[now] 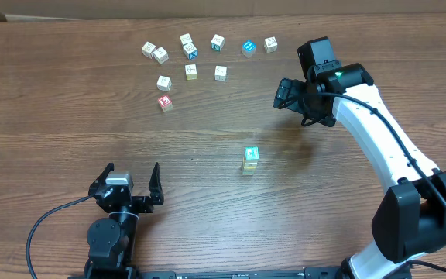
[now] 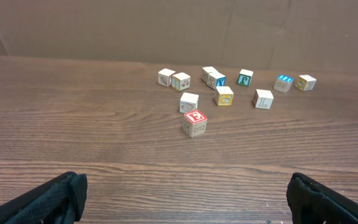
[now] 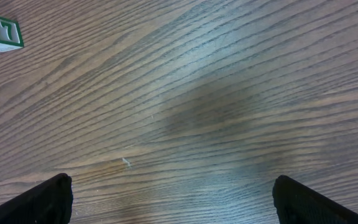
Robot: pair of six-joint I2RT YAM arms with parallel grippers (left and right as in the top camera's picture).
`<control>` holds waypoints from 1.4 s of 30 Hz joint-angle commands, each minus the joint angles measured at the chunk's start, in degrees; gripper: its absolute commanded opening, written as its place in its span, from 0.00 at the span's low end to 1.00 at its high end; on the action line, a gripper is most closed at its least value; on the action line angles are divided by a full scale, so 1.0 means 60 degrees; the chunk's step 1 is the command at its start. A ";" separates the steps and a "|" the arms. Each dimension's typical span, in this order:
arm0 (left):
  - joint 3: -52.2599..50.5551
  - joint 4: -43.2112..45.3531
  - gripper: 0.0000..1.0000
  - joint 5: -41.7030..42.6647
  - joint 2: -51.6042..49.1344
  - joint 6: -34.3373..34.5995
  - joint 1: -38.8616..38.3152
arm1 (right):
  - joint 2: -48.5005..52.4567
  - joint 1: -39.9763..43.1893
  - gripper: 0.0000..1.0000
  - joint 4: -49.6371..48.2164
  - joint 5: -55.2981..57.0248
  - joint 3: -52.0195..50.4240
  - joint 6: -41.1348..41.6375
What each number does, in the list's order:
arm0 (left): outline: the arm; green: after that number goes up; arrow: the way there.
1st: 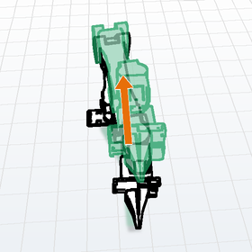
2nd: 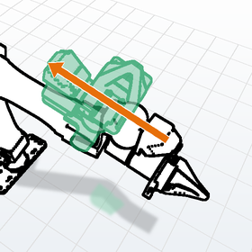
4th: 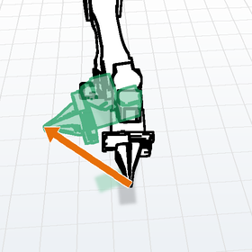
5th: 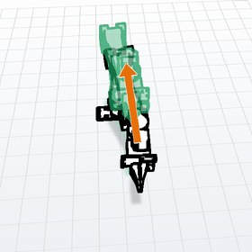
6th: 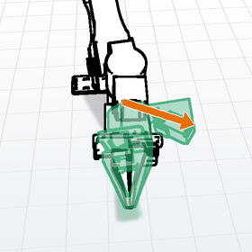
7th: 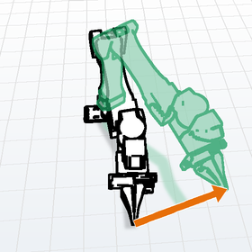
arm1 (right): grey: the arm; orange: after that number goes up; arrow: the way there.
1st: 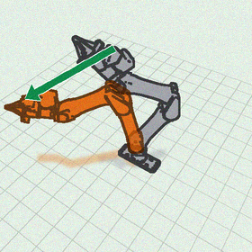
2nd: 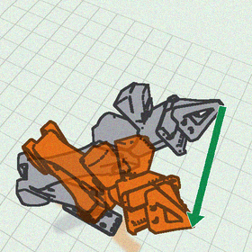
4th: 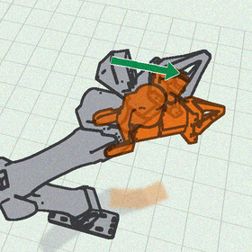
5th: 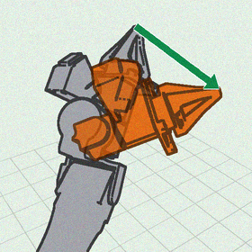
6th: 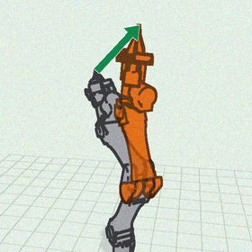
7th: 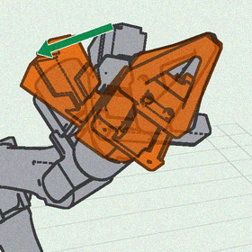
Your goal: Form a tower
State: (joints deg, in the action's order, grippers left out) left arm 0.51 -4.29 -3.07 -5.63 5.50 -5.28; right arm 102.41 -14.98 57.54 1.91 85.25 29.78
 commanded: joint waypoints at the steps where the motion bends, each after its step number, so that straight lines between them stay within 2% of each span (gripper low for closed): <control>1: -0.0040 0.0033 1.00 -0.0051 0.0084 -0.0244 -0.0055 | -0.0007 0.0047 1.00 -0.0047 0.0102 -0.0022 -0.0029; 19: -0.0040 0.0025 1.00 -0.0051 0.0117 -0.0244 -0.0055 | -0.0007 0.0047 1.00 -0.0047 0.0102 -0.0022 -0.0029; 24: -0.0040 0.0036 0.99 -0.0051 0.0954 -0.0244 -0.0055 | -0.0011 0.0047 1.00 -0.0047 0.0102 -0.0022 -0.0029; 42: -0.0040 0.0007 1.00 -0.0011 0.0911 -0.0244 -0.0062 | -0.0007 0.0047 1.00 -0.0047 0.0102 -0.0022 -0.0033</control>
State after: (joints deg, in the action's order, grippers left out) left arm 0.51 -4.34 -3.07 -0.86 5.34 -5.28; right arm 102.41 -14.98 57.52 1.91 85.25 29.78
